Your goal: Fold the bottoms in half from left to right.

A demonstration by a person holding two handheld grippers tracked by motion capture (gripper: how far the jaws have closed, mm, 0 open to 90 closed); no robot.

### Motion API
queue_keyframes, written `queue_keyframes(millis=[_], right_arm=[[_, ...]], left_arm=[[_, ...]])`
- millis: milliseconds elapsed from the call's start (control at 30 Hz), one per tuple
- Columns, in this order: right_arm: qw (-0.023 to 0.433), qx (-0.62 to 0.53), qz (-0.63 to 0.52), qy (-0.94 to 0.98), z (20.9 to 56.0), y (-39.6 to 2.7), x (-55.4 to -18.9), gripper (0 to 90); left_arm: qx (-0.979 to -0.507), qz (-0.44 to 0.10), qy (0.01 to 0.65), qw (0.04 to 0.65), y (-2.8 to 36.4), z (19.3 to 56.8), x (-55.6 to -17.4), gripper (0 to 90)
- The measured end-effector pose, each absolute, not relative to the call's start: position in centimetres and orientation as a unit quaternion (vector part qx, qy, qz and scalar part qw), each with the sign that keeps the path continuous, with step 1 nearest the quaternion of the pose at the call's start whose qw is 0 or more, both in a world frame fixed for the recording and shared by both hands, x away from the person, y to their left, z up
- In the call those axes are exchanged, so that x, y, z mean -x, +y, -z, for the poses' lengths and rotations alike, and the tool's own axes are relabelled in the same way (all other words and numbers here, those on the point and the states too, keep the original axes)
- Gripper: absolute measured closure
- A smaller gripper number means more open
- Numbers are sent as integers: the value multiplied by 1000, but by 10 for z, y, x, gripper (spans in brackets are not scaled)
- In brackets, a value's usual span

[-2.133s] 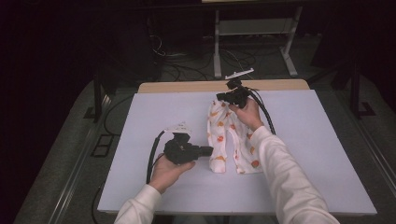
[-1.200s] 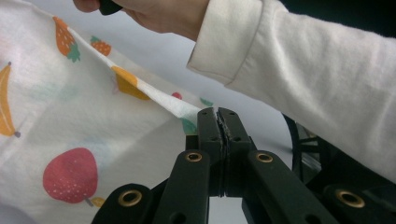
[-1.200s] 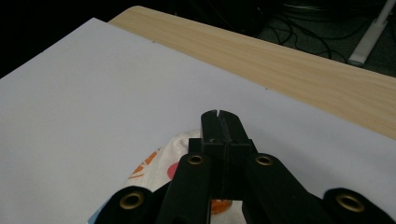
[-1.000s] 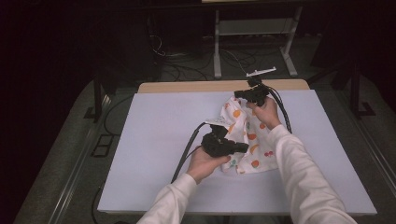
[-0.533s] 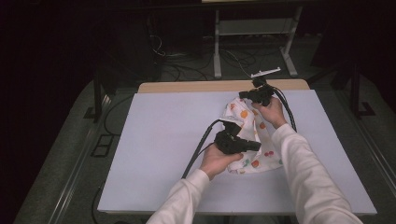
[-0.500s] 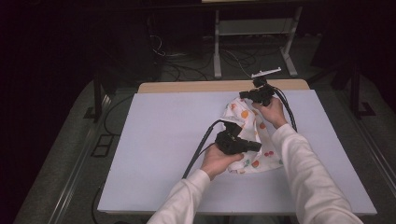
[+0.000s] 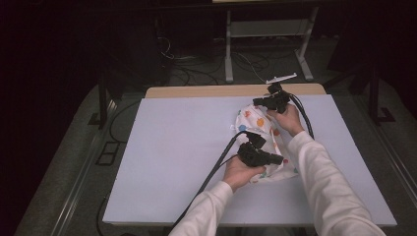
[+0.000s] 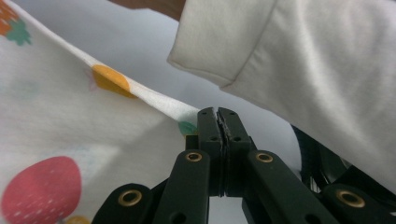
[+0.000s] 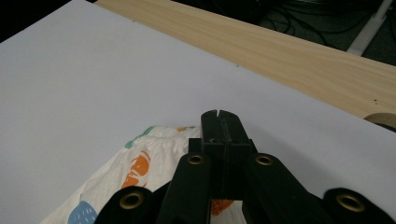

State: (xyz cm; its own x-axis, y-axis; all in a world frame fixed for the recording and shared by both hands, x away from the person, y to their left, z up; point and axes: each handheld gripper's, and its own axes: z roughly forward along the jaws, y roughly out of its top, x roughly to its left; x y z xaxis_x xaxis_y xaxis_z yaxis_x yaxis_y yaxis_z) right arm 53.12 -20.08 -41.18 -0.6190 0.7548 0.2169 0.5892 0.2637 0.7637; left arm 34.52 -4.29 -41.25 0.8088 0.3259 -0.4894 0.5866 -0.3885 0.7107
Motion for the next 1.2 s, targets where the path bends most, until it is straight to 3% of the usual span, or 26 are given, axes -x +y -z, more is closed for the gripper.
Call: queue_keyframes(millis=[1200], right_arm=[[91, -433, -421, 792, 441, -227, -530, 891]], left_arm=[[-836, 159, 305, 427, -94, 445, -351, 877]])
